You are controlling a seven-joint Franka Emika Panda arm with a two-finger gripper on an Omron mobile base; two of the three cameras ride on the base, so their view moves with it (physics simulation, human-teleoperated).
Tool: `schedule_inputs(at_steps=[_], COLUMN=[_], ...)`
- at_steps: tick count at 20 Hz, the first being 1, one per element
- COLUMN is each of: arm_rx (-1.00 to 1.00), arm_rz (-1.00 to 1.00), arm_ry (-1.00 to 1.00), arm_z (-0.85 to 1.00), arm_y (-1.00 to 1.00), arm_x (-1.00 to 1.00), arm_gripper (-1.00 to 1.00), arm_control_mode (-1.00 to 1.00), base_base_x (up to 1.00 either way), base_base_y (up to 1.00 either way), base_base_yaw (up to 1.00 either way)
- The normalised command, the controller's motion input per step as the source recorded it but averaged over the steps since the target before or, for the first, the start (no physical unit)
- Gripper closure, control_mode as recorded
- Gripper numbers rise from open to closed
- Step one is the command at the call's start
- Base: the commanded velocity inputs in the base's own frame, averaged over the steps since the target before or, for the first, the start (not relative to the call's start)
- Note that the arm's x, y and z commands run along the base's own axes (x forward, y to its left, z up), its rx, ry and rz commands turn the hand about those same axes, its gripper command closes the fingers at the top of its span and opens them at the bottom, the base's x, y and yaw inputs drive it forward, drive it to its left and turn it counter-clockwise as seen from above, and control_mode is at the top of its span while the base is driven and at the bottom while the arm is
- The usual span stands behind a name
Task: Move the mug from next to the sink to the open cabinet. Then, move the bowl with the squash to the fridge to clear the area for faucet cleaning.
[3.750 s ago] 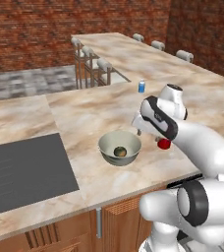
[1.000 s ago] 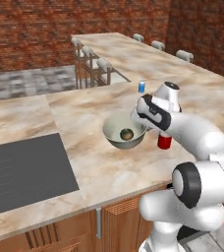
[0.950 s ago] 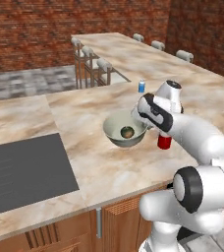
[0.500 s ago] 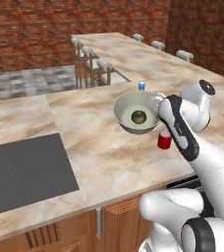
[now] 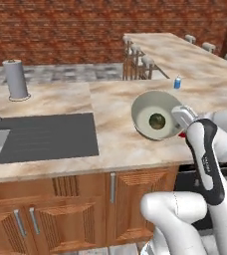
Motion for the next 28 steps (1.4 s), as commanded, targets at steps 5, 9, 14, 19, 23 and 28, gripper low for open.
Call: schedule_inputs(at_steps=[5, 9, 14, 19, 23, 28], arm_rx=[0.00, 0.00, 0.00, 0.00, 0.00, 0.00], arm_rz=[0.00, 0.00, 0.00, 0.00, 0.00, 0.00], arm_ry=[0.00, 0.00, 0.00, 0.00, 0.00, 0.00], arm_z=[0.00, 0.00, 0.00, 0.00, 0.00, 0.00], arm_y=[0.00, 0.00, 0.00, 0.00, 0.00, 0.00], arm_x=[0.00, 0.00, 0.00, 0.00, 0.00, 0.00], arm_gripper=[1.00, 1.00, 1.00, 1.00, 1.00, 1.00], arm_control_mode=[1.00, 1.00, 1.00, 1.00, 1.00, 1.00], base_base_x=[-0.28, -0.04, 0.00, 0.00, 0.00, 0.00], base_base_y=[0.00, 0.01, 0.11, 0.14, 0.14, 0.14], base_base_yaw=[0.88, 0.94, 0.96, 0.95, 0.95, 0.95])
